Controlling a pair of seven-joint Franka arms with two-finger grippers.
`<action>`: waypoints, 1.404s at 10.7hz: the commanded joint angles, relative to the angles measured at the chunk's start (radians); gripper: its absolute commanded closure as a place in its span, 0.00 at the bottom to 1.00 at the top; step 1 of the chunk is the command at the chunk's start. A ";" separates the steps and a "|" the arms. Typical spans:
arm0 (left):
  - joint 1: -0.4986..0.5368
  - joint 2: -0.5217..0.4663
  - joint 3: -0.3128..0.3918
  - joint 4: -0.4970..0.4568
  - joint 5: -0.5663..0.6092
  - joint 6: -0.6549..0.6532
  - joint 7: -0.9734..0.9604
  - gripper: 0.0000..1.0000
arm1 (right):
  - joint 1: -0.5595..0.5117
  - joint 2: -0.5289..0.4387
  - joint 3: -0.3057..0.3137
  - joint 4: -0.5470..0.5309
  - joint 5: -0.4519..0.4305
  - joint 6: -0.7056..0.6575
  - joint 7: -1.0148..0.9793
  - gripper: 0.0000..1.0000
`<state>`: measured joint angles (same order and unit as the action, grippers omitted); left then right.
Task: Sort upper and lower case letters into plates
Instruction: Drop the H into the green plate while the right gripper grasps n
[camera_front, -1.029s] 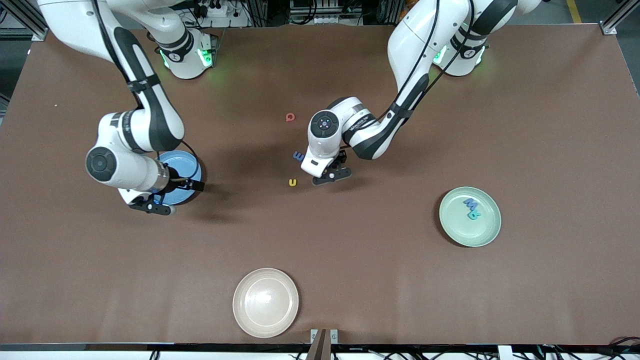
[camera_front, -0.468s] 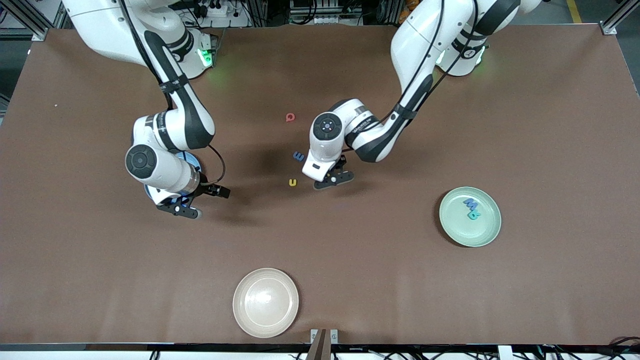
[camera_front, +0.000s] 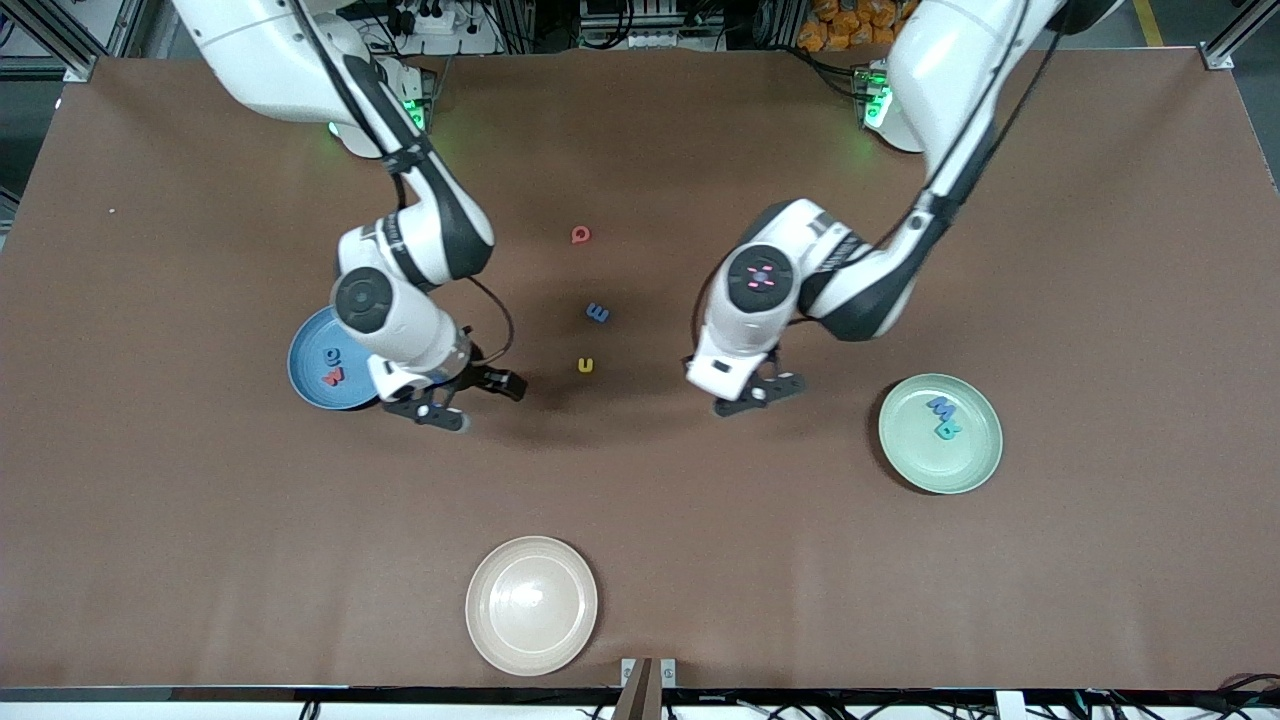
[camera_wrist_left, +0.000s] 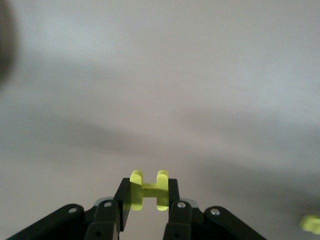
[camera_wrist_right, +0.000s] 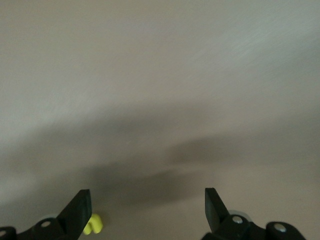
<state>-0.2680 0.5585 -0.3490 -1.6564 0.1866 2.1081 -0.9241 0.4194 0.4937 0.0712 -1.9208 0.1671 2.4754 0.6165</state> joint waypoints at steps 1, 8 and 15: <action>0.148 -0.126 -0.010 -0.182 0.016 0.010 0.208 1.00 | 0.077 0.071 0.022 0.048 -0.072 0.036 0.034 0.00; 0.230 -0.115 0.177 -0.200 0.014 0.067 0.485 1.00 | 0.162 0.186 0.033 0.155 -0.271 0.000 0.226 0.00; 0.228 -0.083 0.214 -0.187 0.016 0.108 0.482 0.00 | 0.185 0.206 0.036 0.154 -0.261 -0.010 0.275 0.07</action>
<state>-0.0289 0.4786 -0.1457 -1.8459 0.1876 2.2029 -0.4496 0.5929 0.6866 0.1035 -1.7908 -0.0770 2.4843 0.8582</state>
